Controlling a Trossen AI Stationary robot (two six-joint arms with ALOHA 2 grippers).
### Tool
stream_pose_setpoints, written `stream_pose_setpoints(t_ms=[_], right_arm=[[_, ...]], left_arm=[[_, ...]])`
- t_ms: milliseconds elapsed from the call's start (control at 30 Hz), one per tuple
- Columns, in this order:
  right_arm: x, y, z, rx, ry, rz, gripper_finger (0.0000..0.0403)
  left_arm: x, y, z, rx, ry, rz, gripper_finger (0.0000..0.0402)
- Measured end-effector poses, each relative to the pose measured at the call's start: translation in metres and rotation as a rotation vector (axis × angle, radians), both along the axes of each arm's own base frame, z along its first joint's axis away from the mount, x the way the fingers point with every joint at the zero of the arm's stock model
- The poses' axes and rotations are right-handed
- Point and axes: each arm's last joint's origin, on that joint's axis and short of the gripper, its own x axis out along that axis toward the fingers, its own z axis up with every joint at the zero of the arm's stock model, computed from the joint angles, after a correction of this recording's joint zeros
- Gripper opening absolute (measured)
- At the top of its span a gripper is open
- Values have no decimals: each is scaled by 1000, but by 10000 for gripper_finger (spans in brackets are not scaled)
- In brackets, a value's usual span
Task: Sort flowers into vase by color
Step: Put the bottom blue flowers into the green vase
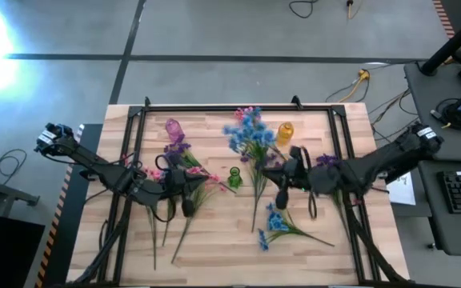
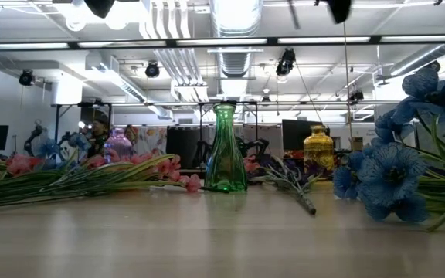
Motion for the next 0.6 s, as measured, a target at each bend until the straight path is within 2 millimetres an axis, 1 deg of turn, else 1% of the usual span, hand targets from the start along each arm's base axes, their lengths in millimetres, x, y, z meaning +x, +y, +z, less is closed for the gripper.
stream_pose_setpoints(t_ms=[133,233,333,433,600], right_arm=[[6,-23,-9,-51,-126,69,13],[4,-33,-20,-88,-231,97,13],[-1,-41,-35,-136,-277,75,13],[-6,-47,-43,-190,-320,49,13],[-11,-58,-53,-249,-324,13,13]], left_arm=[[0,0,0,-40,-14,6,0],[0,-1,0,-82,-20,-9,0],[1,-2,-2,-94,-15,-20,0],[4,-4,-6,-44,31,-69,0],[10,-10,-16,83,127,-234,0]])
